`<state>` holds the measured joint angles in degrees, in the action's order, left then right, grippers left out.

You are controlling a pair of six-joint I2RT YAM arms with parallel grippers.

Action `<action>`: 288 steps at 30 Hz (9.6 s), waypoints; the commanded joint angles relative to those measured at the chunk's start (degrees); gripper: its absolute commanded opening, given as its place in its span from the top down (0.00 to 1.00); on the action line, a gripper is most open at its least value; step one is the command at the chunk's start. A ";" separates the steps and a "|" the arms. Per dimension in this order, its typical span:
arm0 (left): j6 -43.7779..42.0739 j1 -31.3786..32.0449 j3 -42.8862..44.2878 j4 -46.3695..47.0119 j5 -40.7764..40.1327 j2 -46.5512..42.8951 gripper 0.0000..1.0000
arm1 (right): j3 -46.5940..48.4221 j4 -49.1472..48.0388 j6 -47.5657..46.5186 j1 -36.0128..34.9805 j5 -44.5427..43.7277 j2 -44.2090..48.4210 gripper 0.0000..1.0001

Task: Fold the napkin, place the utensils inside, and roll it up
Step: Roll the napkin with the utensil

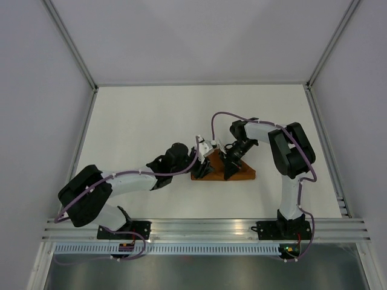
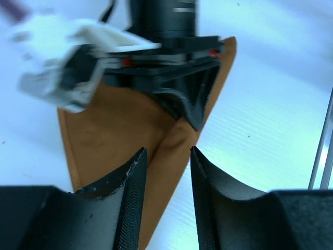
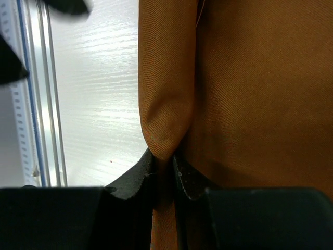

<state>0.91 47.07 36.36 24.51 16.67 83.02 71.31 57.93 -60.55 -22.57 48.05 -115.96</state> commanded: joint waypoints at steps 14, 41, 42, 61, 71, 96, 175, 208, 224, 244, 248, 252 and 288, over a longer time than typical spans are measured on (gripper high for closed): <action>-21.90 16.04 8.02 -0.25 -17.98 14.70 0.35 | 4.98 4.47 -3.34 0.77 -4.11 -9.28 0.85; -22.35 16.56 13.65 -6.49 -14.03 26.22 0.98 | 6.74 4.82 -1.58 1.12 -4.63 -11.13 0.82; -22.27 16.48 13.82 -7.19 -13.51 26.49 0.98 | 6.74 4.82 -1.58 1.12 -4.63 -10.87 0.82; -17.70 9.71 17.68 -16.32 4.95 29.30 0.98 | 10.60 4.65 4.74 6.13 -1.30 1.08 0.47; -14.36 4.88 22.52 -22.83 15.40 32.90 0.98 | 7.19 1.75 5.36 12.36 2.13 8.64 0.47; -4.34 -3.91 37.12 -36.82 33.61 44.86 0.98 | -43.36 -50.80 14.24 -5.11 -24.84 52.15 0.37; -20.76 10.23 7.94 1.42 -13.67 12.16 0.32 | 4.36 1.31 2.55 2.09 -10.17 -9.63 0.91; -18.49 9.53 16.46 -7.81 -2.08 25.69 0.49 | 5.95 1.75 3.69 2.18 -10.88 -11.83 0.91; -14.09 3.21 23.32 -17.13 18.65 32.81 0.98 | 3.84 0.51 4.74 2.44 -7.80 -6.39 0.63; -8.38 -4.88 30.87 -24.16 34.83 42.39 0.98 | -5.64 -14.32 12.30 8.86 -6.21 16.89 0.47; -7.15 -5.85 33.07 -27.32 35.72 43.80 0.98 | -14.68 -23.89 13.97 8.86 -7.01 26.46 0.45; -5.74 -6.46 35.88 -29.61 35.10 45.21 0.98 | -21.99 -30.24 13.54 8.33 -7.97 34.47 0.43; -1.61 -6.73 40.63 -35.67 33.87 48.90 0.98 | -49.33 -68.65 15.38 -16.98 -42.42 45.73 0.38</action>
<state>0.25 39.81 78.22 -5.50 58.15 127.26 22.50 -5.04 -45.60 -39.66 10.00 -70.63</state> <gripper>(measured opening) 0.230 0.619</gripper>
